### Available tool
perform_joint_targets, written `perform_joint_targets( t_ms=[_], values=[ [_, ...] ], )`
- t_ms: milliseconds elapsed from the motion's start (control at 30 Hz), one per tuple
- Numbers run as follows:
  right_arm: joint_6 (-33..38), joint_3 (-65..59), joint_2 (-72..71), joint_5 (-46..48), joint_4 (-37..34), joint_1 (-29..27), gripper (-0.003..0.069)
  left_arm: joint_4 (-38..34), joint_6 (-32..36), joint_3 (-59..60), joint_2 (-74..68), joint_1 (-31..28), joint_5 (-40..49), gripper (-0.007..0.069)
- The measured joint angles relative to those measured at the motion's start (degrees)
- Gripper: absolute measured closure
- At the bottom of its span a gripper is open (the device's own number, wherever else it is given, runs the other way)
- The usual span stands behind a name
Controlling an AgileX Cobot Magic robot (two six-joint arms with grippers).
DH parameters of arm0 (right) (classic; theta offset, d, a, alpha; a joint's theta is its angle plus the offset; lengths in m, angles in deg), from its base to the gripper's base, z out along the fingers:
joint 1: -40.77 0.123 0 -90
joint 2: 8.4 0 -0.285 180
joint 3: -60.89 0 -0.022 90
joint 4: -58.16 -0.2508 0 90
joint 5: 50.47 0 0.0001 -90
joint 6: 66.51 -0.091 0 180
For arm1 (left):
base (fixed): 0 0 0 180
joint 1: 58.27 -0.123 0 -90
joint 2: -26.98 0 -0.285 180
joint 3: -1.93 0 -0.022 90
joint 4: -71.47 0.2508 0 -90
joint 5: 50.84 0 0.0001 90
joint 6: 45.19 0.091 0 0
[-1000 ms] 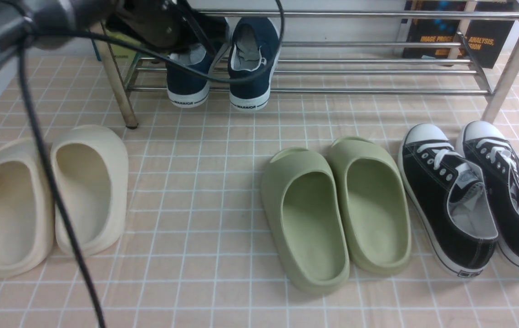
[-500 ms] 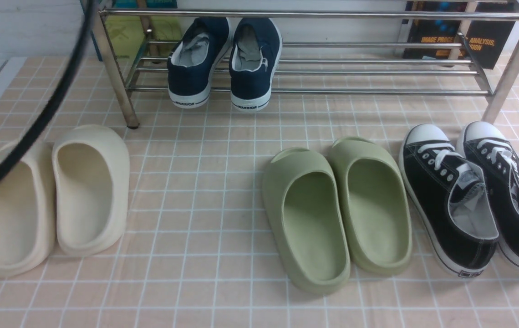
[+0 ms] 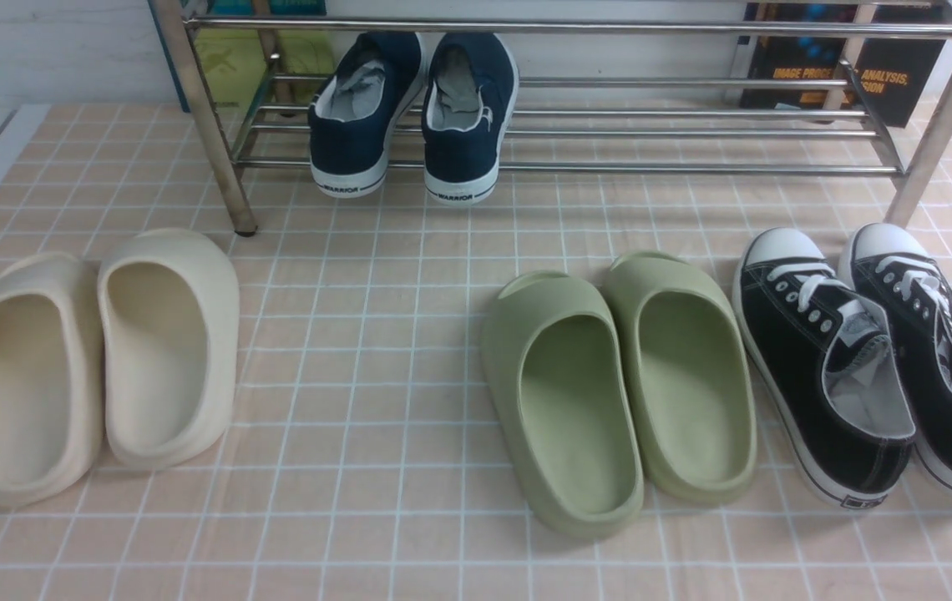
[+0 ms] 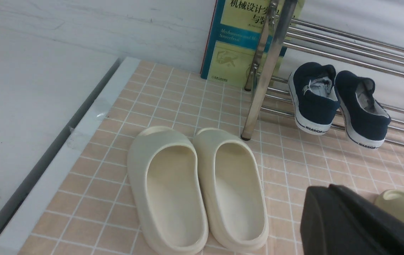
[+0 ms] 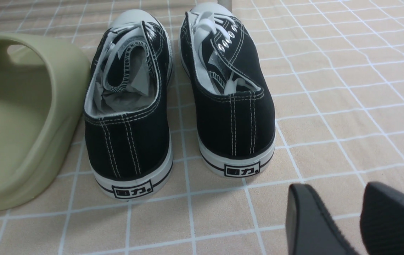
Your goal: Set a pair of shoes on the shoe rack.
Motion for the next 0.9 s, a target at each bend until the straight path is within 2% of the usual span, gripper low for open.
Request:
perform_joint_targets(
  t_ms=[267, 533, 667, 767, 900],
  values=[
    [0.0, 0.0, 0.0, 0.0, -0.1, 0.0, 0.042, 0.0, 1.4, 1.8, 1.5, 0.0, 5.1, 0.06],
    [0.0, 0.0, 0.0, 0.0, -0.1, 0.0, 0.042, -1.5, 1.6, 6.1, 1.5, 0.0, 4.6, 0.0603],
    [0.0, 0.0, 0.0, 0.0, -0.1, 0.0, 0.042, -1.1, 1.6, 11.0, 1.5, 0.0, -2.2, 0.0606],
    [0.0, 0.0, 0.0, 0.0, 0.0, 0.0, 0.042, -1.4, 2.7, 17.5, 2.1, -1.2, -12.5, 0.0606],
    [0.0, 0.0, 0.0, 0.0, 0.0, 0.0, 0.042, -8.0, 12.5, 24.7, 3.4, -7.1, -25.1, 0.0606]
  ],
)
